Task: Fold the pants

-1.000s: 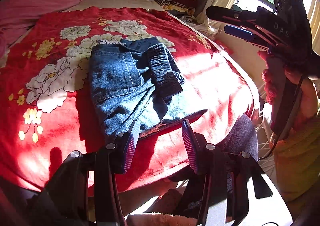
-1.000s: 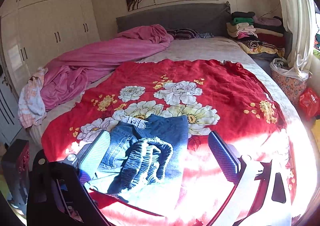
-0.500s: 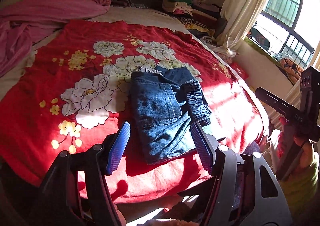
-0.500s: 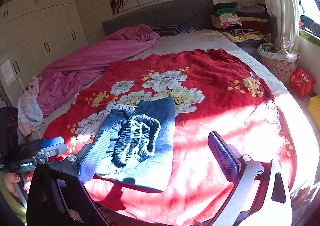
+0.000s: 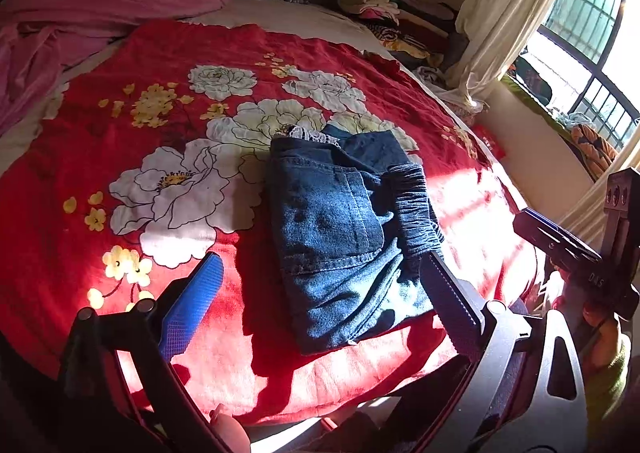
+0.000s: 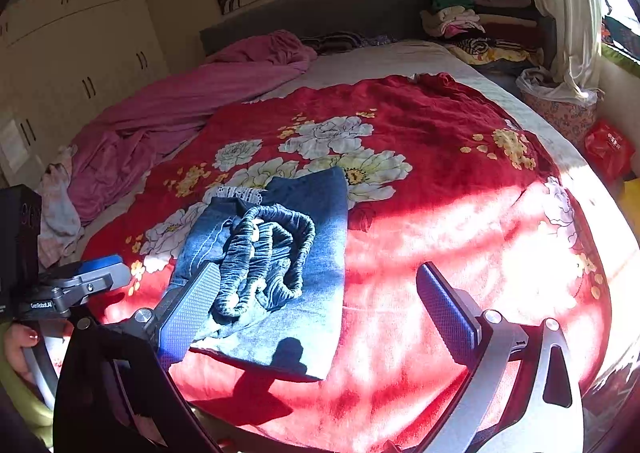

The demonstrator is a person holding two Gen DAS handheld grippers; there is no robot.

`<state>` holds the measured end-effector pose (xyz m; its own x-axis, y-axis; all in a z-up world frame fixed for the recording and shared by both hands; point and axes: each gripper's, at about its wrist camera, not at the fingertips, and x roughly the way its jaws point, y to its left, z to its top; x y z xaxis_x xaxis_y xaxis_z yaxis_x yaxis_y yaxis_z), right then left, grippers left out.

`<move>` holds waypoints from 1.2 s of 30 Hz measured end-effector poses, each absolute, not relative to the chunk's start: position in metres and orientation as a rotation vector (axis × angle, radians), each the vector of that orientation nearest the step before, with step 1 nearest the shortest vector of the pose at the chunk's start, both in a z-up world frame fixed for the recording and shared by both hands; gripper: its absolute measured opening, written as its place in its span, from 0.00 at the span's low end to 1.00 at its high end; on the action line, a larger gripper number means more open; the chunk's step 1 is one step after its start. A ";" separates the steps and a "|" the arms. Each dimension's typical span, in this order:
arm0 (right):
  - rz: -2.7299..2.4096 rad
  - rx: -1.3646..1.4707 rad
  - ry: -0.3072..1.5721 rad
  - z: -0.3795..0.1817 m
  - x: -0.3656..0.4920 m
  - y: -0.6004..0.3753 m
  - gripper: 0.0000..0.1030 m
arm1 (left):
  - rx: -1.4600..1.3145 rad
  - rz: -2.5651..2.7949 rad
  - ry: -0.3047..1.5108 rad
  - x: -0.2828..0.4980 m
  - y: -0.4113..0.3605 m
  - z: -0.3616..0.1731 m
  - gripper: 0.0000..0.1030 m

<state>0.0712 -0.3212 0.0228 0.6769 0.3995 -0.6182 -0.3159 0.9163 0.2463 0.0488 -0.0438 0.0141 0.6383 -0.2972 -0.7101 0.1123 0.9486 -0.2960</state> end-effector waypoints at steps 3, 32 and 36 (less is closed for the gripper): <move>0.399 0.120 0.740 0.016 0.078 -0.320 0.95 | -0.229 -0.220 0.864 0.058 -0.043 0.008 0.90; 0.576 0.221 0.975 -0.063 0.164 -0.296 0.68 | -0.254 -0.229 0.969 0.122 -0.065 -0.052 0.87; 0.644 0.250 0.972 -0.064 0.164 -0.290 0.41 | -0.294 -0.224 0.957 0.122 -0.069 -0.051 0.61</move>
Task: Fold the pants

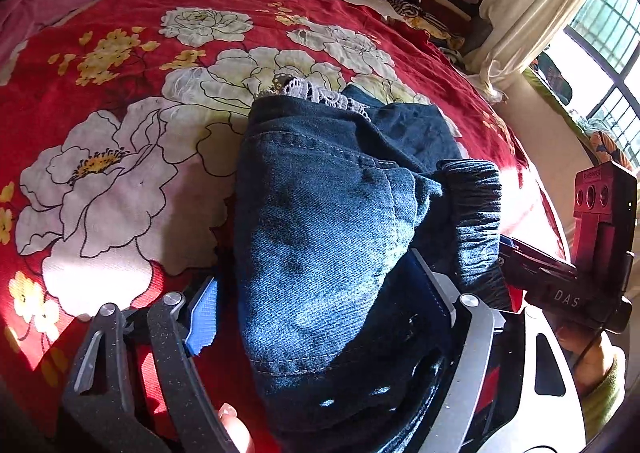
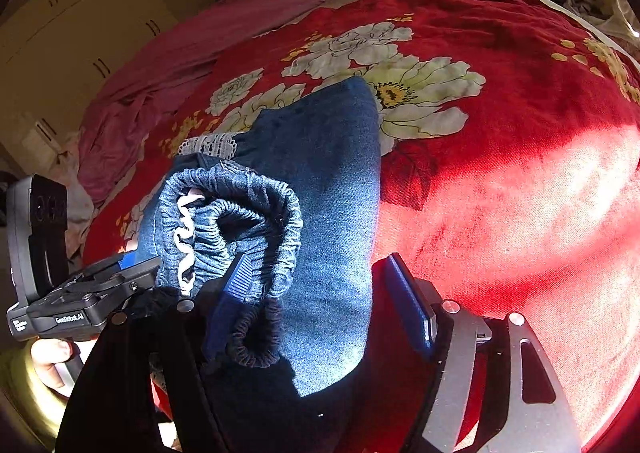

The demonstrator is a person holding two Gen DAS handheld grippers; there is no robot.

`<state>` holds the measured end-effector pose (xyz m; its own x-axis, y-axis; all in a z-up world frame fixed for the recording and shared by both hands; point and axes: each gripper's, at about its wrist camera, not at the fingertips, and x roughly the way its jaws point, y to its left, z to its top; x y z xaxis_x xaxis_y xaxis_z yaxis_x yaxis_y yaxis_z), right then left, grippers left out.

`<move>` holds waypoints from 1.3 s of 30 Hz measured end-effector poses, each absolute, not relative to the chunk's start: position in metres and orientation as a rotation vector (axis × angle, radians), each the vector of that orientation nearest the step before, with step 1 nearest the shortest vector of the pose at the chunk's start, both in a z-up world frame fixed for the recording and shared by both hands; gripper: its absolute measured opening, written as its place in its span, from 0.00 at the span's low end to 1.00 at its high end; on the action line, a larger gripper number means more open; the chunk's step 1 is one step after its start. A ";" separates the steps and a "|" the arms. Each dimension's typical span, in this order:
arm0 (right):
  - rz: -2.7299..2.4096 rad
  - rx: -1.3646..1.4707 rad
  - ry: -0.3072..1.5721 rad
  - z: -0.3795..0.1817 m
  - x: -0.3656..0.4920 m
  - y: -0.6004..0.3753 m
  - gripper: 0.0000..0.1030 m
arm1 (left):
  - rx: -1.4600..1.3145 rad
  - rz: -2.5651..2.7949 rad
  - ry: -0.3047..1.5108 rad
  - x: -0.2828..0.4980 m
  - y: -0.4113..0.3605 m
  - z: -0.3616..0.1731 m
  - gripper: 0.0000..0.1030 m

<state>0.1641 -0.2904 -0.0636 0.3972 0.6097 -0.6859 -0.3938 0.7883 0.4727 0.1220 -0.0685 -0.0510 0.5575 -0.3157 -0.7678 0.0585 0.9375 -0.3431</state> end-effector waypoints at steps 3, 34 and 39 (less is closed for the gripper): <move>0.640 0.195 0.942 -0.056 0.155 -0.281 0.26 | -0.247 -0.219 0.952 0.119 -0.078 -0.045 0.48; 0.613 0.049 0.753 0.033 0.227 -0.226 0.21 | -0.159 -0.162 0.880 0.197 -0.052 0.025 0.34; 0.589 0.018 0.761 0.025 0.242 -0.217 0.21 | -0.129 -0.146 0.868 0.215 -0.050 0.018 0.34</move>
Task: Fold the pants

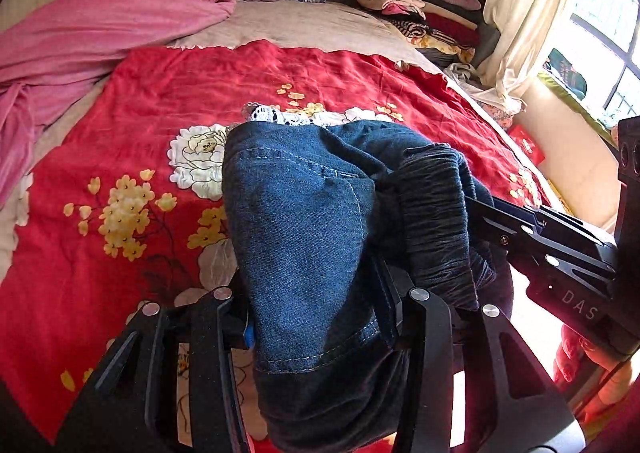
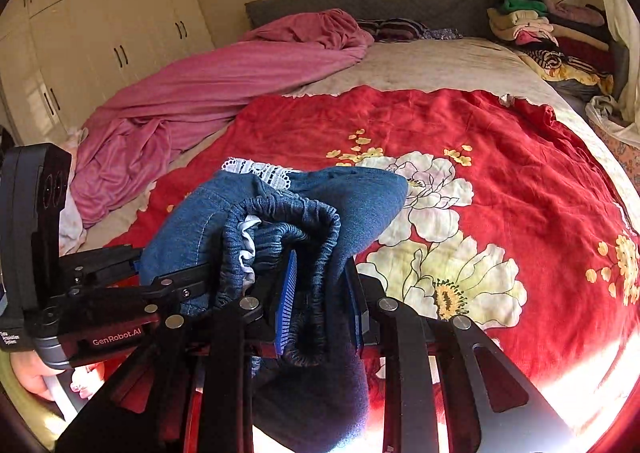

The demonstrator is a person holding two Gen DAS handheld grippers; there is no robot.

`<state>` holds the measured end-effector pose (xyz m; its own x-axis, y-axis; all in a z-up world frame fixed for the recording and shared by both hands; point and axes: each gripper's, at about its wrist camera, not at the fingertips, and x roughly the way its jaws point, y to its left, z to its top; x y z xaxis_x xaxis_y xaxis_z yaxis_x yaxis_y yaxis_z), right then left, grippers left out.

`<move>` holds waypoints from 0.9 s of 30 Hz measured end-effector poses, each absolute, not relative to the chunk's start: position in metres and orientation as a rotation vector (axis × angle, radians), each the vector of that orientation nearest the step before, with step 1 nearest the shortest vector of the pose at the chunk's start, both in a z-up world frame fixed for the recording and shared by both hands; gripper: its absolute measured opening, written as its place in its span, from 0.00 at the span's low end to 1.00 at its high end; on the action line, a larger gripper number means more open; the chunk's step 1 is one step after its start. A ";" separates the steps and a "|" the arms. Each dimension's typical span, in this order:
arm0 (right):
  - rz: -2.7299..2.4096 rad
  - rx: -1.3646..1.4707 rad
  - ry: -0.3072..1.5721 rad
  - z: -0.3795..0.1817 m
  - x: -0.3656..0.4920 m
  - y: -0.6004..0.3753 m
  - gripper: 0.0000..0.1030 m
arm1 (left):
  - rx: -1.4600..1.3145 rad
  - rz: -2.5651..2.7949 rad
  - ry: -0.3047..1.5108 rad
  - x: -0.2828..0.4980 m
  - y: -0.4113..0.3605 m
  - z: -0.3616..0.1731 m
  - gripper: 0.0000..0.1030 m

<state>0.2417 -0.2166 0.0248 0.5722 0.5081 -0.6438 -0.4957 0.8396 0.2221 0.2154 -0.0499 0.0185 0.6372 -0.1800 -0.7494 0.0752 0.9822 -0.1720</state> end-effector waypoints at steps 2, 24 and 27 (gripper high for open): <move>0.578 0.017 0.774 0.017 0.247 -0.216 0.21 | -0.120 -0.146 0.870 0.221 -0.049 0.013 0.34; 0.426 0.134 0.939 -0.045 0.258 -0.248 0.60 | -0.111 -0.098 0.952 0.222 -0.036 -0.027 0.64; 0.416 0.152 0.929 -0.042 0.254 -0.253 0.67 | -0.098 -0.091 0.948 0.220 -0.036 -0.026 0.69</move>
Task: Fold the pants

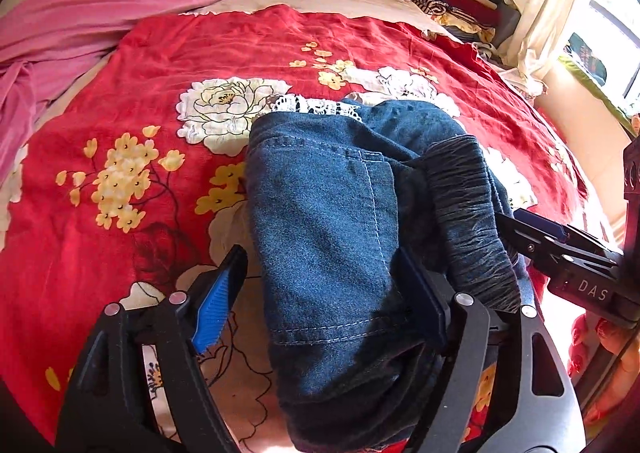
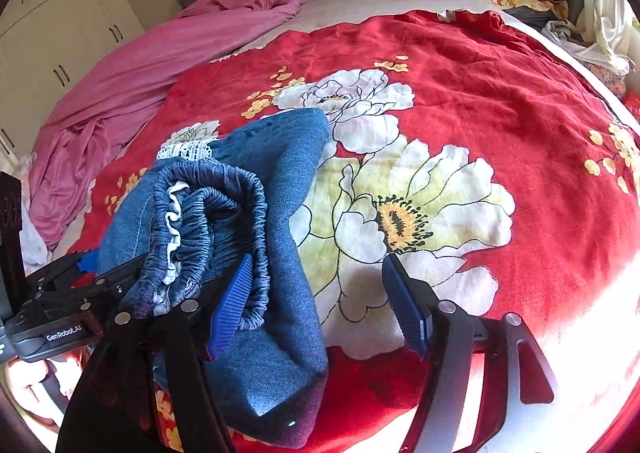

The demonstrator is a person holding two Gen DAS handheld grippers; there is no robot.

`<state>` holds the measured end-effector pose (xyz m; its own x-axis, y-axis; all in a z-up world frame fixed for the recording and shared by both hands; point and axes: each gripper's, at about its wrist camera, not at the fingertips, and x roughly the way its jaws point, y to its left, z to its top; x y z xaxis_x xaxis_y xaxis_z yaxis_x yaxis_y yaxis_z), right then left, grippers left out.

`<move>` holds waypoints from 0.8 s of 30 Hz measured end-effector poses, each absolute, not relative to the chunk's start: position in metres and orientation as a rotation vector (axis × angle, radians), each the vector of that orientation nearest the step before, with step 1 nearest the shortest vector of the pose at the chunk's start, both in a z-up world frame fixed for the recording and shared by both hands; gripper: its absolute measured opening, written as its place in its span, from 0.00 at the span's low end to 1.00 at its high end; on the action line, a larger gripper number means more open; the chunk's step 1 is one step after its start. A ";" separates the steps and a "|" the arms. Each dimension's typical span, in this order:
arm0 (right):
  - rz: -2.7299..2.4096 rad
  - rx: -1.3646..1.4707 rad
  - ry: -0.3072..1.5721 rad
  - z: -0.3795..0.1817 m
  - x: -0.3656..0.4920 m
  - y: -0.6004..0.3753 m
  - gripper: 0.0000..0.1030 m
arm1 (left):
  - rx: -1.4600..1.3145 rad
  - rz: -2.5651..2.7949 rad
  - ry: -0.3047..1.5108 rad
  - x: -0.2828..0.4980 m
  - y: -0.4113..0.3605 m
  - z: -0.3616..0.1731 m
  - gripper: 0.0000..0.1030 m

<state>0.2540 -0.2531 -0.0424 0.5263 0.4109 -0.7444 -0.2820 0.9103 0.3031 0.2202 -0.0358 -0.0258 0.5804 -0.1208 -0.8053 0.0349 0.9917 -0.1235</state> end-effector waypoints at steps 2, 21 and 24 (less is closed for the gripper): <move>0.408 0.150 0.916 -0.039 0.251 -0.255 0.73 | -0.101 -0.090 0.949 0.219 -0.034 -0.025 0.72; 0.362 0.152 0.801 -0.005 0.222 -0.266 0.95 | -0.141 -0.075 0.934 0.195 -0.021 -0.010 0.90; 0.366 0.147 0.788 -0.001 0.216 -0.266 0.95 | -0.142 -0.076 0.924 0.190 -0.020 -0.005 0.90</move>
<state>0.2161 -0.2661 -0.0009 0.6461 0.3748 -0.6649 -0.2660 0.9271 0.2642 0.1902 -0.0199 -0.0050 0.6007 -0.1261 -0.7895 0.0043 0.9880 -0.1546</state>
